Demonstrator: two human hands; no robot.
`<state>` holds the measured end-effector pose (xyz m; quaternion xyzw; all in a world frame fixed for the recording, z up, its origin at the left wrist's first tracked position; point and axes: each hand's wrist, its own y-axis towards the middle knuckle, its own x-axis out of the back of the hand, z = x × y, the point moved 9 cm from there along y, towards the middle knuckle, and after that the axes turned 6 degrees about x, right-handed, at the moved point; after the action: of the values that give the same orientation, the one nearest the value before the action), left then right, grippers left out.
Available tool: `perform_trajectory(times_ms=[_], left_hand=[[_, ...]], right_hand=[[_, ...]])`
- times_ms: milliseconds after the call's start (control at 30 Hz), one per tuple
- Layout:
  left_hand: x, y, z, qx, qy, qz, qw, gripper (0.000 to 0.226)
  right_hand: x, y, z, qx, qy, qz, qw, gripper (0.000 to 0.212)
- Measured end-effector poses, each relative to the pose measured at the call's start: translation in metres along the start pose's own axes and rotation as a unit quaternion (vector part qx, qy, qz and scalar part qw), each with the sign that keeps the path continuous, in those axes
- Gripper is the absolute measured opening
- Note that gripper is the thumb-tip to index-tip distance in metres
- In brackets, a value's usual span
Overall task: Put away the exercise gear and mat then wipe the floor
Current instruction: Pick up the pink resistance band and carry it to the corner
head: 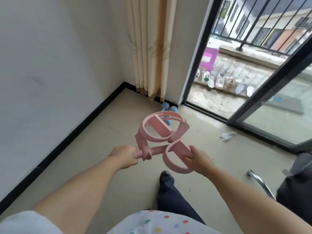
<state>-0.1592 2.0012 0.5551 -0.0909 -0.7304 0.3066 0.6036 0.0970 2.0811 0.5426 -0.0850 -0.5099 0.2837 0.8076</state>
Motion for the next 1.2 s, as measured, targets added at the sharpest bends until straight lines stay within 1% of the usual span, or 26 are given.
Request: perform_trajectory(times_ms=[167, 233, 333, 433, 533, 567, 633, 700, 833, 933, 1067, 1200], left_hand=[[0.037, 0.098, 0.025, 0.022, 0.001, 0.023, 0.999, 0.016], [0.058, 0.136, 0.035, 0.041, -0.013, 0.031, 0.999, 0.014], [0.099, 0.186, 0.043, 0.042, -0.01, 0.027, 0.999, 0.009], [0.136, 0.224, 0.058, 0.053, -0.011, 0.024, 0.998, 0.018], [0.146, 0.261, 0.082, 0.078, -0.043, 0.045, 0.995, 0.01], [0.148, 0.275, 0.089, 0.085, -0.05, 0.055, 0.994, 0.01], [0.155, 0.305, 0.101, 0.078, -0.051, 0.067, 0.993, 0.013], [0.168, 0.341, 0.113, 0.067, -0.032, 0.077, 0.994, 0.018], [0.198, 0.404, 0.137, 0.04, -0.009, 0.106, 0.993, 0.016], [0.218, 0.451, 0.157, 0.019, -0.015, 0.132, 0.991, 0.025], [0.217, 0.513, 0.172, -0.007, -0.024, 0.176, 0.984, 0.044], [0.171, 0.581, 0.184, -0.009, -0.041, 0.201, 0.979, 0.044]], right_hand=[[0.022, 0.112, 0.028, 0.018, -0.011, 0.029, 0.999, 0.029], [0.033, 0.158, 0.039, 0.018, -0.011, 0.038, 0.999, 0.03], [0.053, 0.224, 0.057, 0.019, -0.007, 0.059, 0.998, 0.03], [0.073, 0.286, 0.085, 0.034, -0.025, 0.082, 0.996, 0.032], [0.074, 0.337, 0.105, 0.035, -0.044, 0.107, 0.993, 0.035], [0.073, 0.352, 0.11, 0.033, -0.052, 0.116, 0.991, 0.035], [0.069, 0.383, 0.12, 0.025, -0.052, 0.131, 0.99, 0.035], [0.066, 0.413, 0.13, 0.011, -0.043, 0.139, 0.989, 0.034], [0.059, 0.46, 0.149, -0.043, -0.011, 0.146, 0.988, 0.033], [0.053, 0.496, 0.165, -0.075, 0.007, 0.149, 0.986, 0.032], [0.036, 0.541, 0.171, -0.111, 0.036, 0.154, 0.981, 0.023], [-0.007, 0.595, 0.142, -0.148, 0.048, 0.172, 0.973, 0.023]])
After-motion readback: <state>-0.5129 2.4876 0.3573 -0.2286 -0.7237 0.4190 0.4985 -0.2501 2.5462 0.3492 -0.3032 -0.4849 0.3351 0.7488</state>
